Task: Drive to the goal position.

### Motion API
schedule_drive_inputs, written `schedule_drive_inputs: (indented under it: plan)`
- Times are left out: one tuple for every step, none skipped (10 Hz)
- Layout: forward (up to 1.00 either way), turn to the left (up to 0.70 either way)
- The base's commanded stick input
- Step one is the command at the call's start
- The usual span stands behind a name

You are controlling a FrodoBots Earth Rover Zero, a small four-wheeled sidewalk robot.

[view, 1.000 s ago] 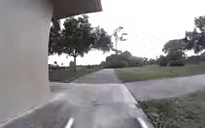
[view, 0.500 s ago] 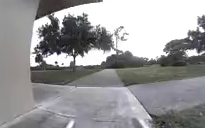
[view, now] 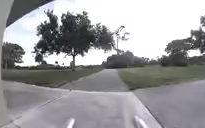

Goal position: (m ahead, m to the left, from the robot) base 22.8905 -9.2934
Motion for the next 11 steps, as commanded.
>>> schedule_drive_inputs:
  plan:
    - [0.85,0.0]
    - [0.85,0.0]
    - [0.85,0.0]
    - [0.85,0.0]
    - [0.85,0.0]
    - [0.85,0.0]
    - [0.85,0.0]
    - [0.85,0.0]
    - [0.85,0.0]
    - [0.85,0.0]
    - [0.85,0.0]
